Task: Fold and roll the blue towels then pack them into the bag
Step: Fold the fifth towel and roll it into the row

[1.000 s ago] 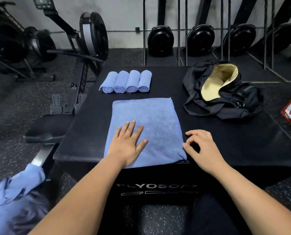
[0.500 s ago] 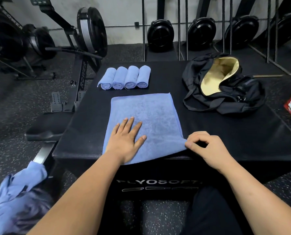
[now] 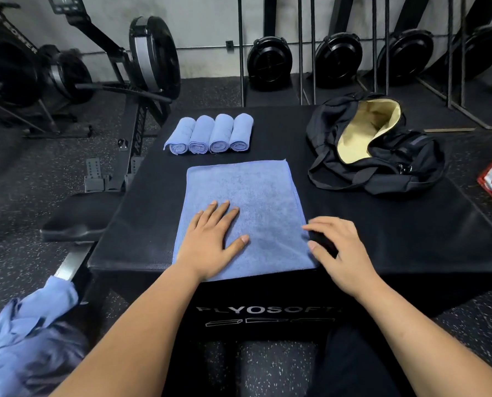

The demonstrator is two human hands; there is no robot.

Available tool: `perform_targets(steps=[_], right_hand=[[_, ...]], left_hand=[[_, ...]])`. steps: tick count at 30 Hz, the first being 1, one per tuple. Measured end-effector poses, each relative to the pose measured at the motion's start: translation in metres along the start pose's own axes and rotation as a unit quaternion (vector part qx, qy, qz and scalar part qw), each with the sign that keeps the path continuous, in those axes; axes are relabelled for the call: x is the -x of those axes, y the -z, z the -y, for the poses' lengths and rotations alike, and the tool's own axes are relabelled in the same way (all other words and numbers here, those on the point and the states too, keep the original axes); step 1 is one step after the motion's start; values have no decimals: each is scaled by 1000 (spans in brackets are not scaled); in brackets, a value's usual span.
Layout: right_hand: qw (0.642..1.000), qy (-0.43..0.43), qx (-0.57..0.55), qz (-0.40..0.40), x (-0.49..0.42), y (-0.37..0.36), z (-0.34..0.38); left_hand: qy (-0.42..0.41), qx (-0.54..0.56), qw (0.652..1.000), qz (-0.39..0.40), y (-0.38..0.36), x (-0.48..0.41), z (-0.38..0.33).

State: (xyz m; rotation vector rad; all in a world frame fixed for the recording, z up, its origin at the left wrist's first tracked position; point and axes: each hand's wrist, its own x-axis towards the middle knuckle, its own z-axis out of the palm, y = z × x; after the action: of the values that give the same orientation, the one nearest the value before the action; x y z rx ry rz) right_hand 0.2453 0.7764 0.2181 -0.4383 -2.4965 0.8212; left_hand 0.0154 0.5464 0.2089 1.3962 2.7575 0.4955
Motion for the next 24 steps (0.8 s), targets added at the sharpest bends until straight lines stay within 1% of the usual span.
perform_targets(steps=[1, 3, 5, 7, 8, 10, 12, 13, 15, 16, 17, 21, 24], right_hand=[[998, 33, 54, 28, 1, -2, -2], [975, 93, 173, 101, 2, -7, -8], [958, 100, 228, 141, 2, -10, -9], [960, 78, 230, 138, 4, -10, -8], [964, 66, 225, 128, 5, -11, -8], [972, 50, 210, 98, 6, -10, -7], [972, 69, 206, 93, 5, -8, -7], [964, 97, 222, 108, 5, -7, -6], [934, 156, 278, 162, 8, -7, -6], [919, 167, 304, 186, 10, -7, -5], [912, 168, 318, 198, 11, -7, -6], [921, 150, 308, 188, 11, -5, -2], [936, 145, 274, 165, 11, -6, 0]], left_hand=[[-7, -2, 1000, 2, 0, 0, 1], [-21, -32, 999, 25, 1, -2, 1], [-31, -78, 994, 64, 1, -3, 3], [-35, -99, 990, 95, 4, -4, 2], [-37, -100, 990, 97, 5, -4, 2], [-42, -94, 992, 76, 7, 0, 2], [-51, -78, 994, 59, 9, 12, 7], [-62, -75, 994, 55, 9, 19, 10], [-97, -87, 990, 45, 10, 34, 20], [-111, -94, 988, 42, 12, 39, 25], [-121, -100, 987, 41, 15, 44, 30], [-115, -119, 985, 43, 25, 60, 49], [-112, -97, 989, 26, 29, 72, 55]])
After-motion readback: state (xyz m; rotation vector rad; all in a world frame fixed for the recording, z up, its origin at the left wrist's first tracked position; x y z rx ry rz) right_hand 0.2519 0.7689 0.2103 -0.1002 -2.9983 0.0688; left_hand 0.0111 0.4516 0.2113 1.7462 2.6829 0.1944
